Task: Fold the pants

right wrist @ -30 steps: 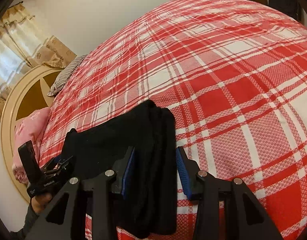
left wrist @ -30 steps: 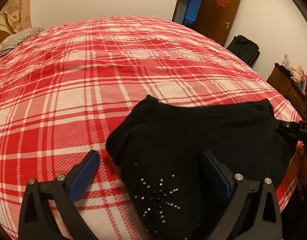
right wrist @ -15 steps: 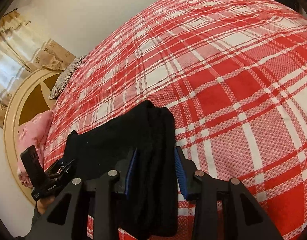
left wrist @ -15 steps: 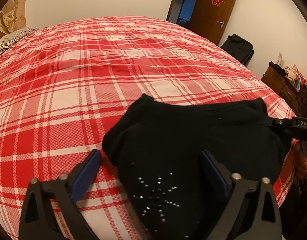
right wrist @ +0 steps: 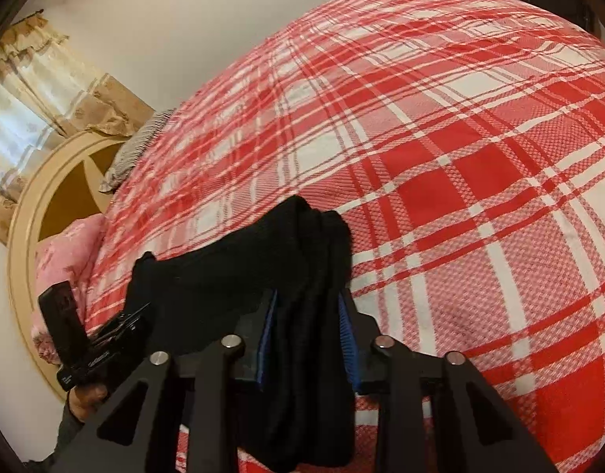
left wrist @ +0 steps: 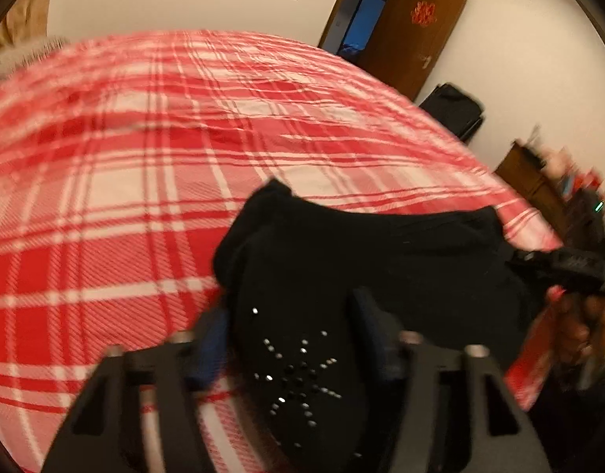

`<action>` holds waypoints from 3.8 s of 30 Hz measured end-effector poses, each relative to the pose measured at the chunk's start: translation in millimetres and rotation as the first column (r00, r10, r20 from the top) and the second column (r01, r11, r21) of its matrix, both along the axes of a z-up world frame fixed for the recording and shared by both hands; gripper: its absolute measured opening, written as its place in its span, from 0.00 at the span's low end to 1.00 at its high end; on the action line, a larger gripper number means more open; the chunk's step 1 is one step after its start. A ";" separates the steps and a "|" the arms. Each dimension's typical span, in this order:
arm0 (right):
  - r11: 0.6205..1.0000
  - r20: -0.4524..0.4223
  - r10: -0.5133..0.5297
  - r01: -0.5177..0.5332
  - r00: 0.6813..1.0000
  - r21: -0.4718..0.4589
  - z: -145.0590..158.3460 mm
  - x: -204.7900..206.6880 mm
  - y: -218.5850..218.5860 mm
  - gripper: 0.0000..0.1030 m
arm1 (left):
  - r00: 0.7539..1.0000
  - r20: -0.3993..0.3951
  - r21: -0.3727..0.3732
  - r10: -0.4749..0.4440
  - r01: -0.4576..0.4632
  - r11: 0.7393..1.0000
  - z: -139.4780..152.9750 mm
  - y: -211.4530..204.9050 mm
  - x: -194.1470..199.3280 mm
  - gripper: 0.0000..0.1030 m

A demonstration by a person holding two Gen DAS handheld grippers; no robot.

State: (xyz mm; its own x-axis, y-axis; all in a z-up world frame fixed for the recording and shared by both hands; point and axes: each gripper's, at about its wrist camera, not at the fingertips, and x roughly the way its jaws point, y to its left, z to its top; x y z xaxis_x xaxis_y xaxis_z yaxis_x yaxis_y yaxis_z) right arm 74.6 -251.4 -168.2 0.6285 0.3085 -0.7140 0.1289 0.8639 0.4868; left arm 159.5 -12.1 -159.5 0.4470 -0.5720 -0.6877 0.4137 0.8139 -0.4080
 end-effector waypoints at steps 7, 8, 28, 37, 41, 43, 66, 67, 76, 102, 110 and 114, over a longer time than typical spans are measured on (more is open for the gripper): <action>0.999 0.020 0.001 -0.002 1.000 0.039 6.8 -4.1 0.7 0.25 | 1.000 -0.003 -0.075 0.001 -0.001 0.997 1.5 7.1 -4.4 0.26; 0.999 0.026 0.008 -0.009 1.000 0.034 11.2 -3.8 2.9 0.24 | 1.000 0.006 -0.080 -0.001 0.002 0.997 4.5 8.6 -6.2 0.26; 0.929 0.073 0.371 -0.370 0.926 -0.023 47.6 128.7 146.9 0.23 | 0.960 0.143 0.055 0.243 -0.252 0.966 45.4 120.4 -28.3 0.13; 0.883 0.070 0.469 -0.470 0.880 0.000 40.9 173.8 210.6 0.23 | 0.924 0.153 0.061 0.351 -0.363 0.930 48.7 171.9 -29.9 0.13; 0.861 0.076 0.506 -0.508 0.859 0.008 38.8 190.3 238.1 0.23 | 0.906 0.170 0.079 0.388 -0.405 0.911 50.2 193.2 -29.4 0.13; 0.850 0.081 0.524 -0.527 0.848 0.015 37.4 199.2 254.5 0.23 | 0.897 0.175 0.094 0.407 -0.427 0.900 48.9 203.9 -27.3 0.13; 0.816 -0.040 0.553 -0.551 0.832 -0.174 -8.1 232.5 306.4 0.31 | 0.866 0.174 0.247 0.469 -0.500 0.830 -4.4 227.0 -14.2 0.53; 0.813 -0.047 0.553 -0.550 0.832 -0.192 -9.7 232.2 306.6 0.31 | 0.864 0.180 0.254 0.471 -0.503 0.826 -5.8 226.6 -15.2 0.57; 0.785 -0.050 0.532 -0.514 0.845 -0.346 -8.4 226.9 316.6 0.42 | 0.819 0.167 0.232 0.550 -0.574 0.785 -18.0 242.2 -22.5 0.89; 0.889 0.165 0.304 -0.217 0.938 -0.403 85.0 79.2 184.8 0.64 | 0.735 0.333 0.177 0.591 -0.664 0.726 63.5 206.4 -94.9 0.95; 0.900 0.265 0.238 -0.110 0.935 -0.421 104.8 23.1 153.8 0.65 | 0.737 0.406 0.147 0.541 -0.637 0.757 94.0 181.6 -106.9 0.97; 0.906 0.331 0.207 -0.053 0.921 -0.419 113.8 7.9 147.1 0.65 | 0.747 0.415 0.168 0.519 -0.623 0.764 95.5 171.0 -108.8 0.97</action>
